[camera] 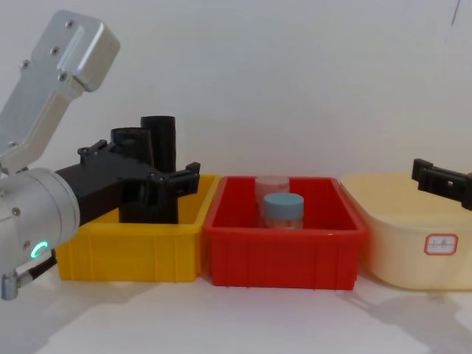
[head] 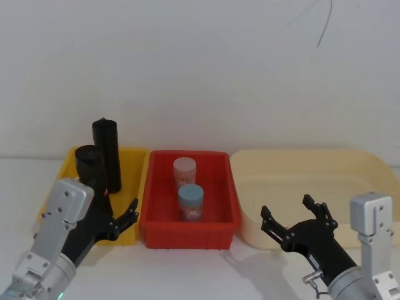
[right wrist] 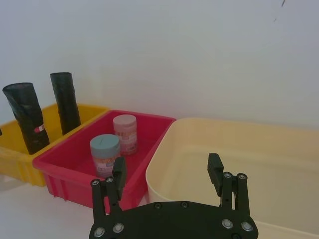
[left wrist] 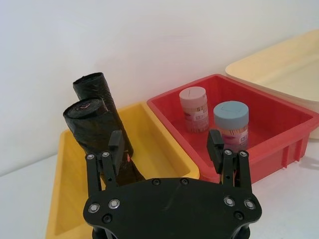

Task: Pick up the garbage bag with the one hand and transfer it to the other hand.

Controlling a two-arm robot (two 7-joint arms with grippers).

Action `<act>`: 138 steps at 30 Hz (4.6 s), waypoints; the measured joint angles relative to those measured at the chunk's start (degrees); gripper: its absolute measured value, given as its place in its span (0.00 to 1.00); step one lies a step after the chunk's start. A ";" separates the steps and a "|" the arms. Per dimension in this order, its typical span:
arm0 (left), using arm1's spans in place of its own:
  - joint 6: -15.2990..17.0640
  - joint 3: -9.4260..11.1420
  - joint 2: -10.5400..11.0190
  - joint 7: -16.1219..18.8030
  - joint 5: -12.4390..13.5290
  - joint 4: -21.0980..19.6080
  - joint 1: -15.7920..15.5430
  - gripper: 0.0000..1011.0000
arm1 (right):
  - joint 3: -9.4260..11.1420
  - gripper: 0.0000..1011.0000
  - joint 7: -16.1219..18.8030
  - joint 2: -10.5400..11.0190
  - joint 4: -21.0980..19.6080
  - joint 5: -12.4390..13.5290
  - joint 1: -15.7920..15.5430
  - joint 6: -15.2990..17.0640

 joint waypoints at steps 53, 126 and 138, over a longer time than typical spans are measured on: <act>-4.33 -4.19 -0.91 -3.34 -4.36 4.15 0.77 0.99 | 0.00 0.99 0.00 0.00 0.00 0.00 0.00 0.00; -11.39 -6.35 -9.82 -12.81 -3.00 36.34 -20.53 0.60 | 0.00 0.99 0.00 -0.01 0.00 0.00 0.00 0.00; -9.69 -7.81 -8.70 -14.10 -4.13 30.73 -18.48 0.53 | 0.00 0.99 0.00 0.00 -0.01 0.00 0.00 0.00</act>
